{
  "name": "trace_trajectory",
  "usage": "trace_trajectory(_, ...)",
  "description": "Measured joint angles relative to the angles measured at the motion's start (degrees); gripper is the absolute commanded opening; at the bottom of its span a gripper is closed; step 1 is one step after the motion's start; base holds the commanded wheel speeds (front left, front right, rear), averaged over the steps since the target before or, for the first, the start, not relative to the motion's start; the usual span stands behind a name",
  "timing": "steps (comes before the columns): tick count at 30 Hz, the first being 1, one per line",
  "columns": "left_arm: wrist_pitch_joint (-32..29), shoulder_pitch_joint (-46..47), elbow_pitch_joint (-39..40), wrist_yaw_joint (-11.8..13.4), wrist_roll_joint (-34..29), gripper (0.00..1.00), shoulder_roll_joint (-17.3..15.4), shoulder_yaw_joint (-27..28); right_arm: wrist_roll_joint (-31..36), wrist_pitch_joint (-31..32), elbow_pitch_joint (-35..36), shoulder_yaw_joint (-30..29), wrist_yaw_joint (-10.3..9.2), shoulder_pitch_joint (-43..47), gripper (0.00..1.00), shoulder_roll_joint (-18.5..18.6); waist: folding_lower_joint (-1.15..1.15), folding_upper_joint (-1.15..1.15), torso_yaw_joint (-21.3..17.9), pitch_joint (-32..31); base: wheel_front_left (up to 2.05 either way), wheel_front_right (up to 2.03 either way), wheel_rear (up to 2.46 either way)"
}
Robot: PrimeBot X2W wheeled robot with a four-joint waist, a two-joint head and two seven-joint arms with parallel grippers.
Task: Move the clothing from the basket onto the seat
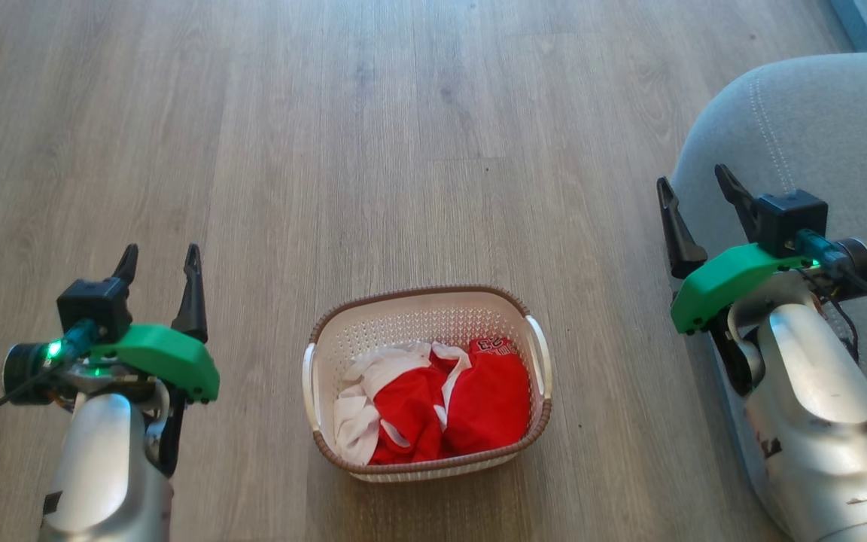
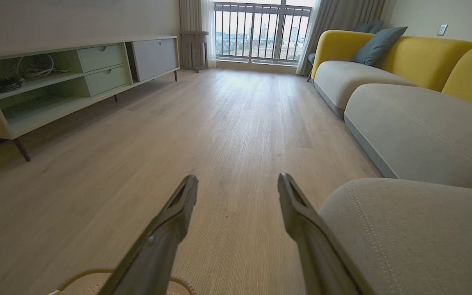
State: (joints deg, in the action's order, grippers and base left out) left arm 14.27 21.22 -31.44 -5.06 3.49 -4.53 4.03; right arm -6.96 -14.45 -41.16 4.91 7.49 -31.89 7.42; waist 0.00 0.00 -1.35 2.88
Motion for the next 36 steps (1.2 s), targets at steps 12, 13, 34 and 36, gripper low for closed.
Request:
trace_trajectory(12,0.0,0.5,-0.6,-1.3,0.1,1.0,0.8,0.8,0.2,0.0,2.8,-0.4,0.0,-0.9,1.0,-0.2,0.0,0.0,-0.5,3.4,0.0,0.0,0.0)
trace_trajectory(13,0.0,0.8,-0.6,-1.4,0.1,1.0,0.9,0.8,0.5,0.0,3.3,-0.4,0.0,-1.2,1.0,-0.3,0.0,0.0,-0.6,4.0,0.0,0.0,0.0)
trace_trajectory(34,0.0,10.2,-3.1,-2.4,4.9,1.0,2.4,-14.4,3.9,0.0,15.6,-0.9,0.0,-13.7,1.0,-2.6,0.02,0.0,-4.1,25.1,0.0,0.0,0.0)
trace_trajectory(36,0.0,11.5,-4.0,-2.4,5.5,1.0,1.8,-17.2,4.1,0.0,16.2,-0.9,0.0,-14.9,1.0,-2.8,0.02,0.0,-4.6,27.7,0.0,0.0,0.0)
